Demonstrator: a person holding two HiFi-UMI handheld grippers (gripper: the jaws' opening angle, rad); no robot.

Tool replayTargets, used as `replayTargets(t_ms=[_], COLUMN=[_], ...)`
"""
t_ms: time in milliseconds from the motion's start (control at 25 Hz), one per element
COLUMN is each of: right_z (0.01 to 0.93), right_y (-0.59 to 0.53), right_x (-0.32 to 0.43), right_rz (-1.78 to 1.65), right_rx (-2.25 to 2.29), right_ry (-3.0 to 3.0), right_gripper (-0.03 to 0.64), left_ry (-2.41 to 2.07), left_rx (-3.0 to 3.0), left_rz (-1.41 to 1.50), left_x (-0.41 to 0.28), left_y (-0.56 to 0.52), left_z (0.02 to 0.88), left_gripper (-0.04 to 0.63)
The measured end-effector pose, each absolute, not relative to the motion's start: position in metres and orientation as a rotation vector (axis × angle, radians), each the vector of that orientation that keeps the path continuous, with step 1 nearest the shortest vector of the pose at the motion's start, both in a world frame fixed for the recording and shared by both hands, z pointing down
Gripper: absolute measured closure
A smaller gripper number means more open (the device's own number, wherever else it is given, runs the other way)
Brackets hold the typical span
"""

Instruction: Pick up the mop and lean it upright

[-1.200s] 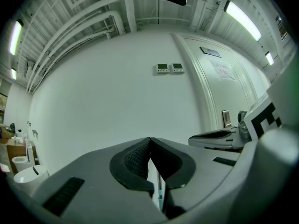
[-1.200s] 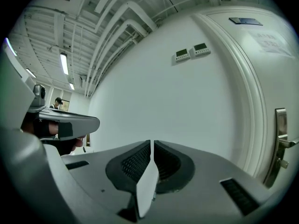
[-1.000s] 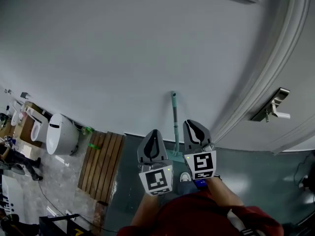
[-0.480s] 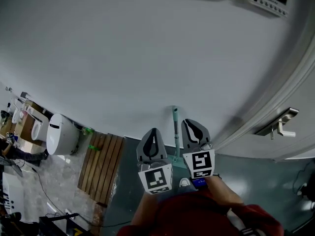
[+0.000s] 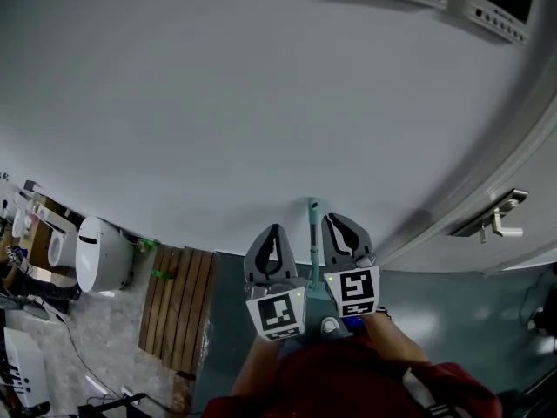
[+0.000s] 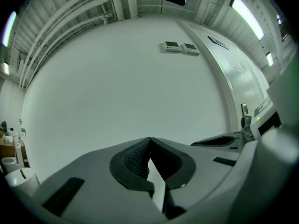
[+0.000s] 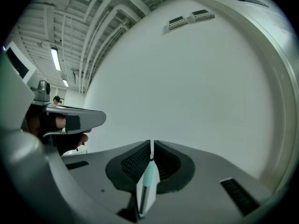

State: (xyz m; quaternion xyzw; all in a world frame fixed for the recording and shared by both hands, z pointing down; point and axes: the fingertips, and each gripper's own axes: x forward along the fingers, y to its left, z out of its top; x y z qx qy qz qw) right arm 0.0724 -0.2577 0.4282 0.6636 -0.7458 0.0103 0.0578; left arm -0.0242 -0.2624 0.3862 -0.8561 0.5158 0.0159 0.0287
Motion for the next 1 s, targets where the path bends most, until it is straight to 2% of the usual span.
replayTargets(t_ms=[240,360,560,1000], right_z=[0.447,0.460,0.480,0.517], right_y=[-0.264,-0.272,-0.288,-0.317], right_x=[0.068,0.066,0.065,0.060], right_rz=[0.110,0.170,0.205,0.247], right_rx=[1.985,1.963,1.963,1.952], right_ry=[-2.267,-2.268,-2.213,-2.074], right_gripper=[0.594,0.508,0.473,0.462], left_ry=[1.581,1.574,1.581,1.599], left_rx=[-2.647,-2.636,-2.628,-2.591], left_rz=[0.048,0.027,0.055,0.049], left_x=[-0.028,-0.031,-0.037,-0.053], left_y=[-0.266,-0.268,-0.266,-0.262], left_z=[0.387,0.387,0.382,0.376], left_gripper=[0.582,0.583,0.582,0.581])
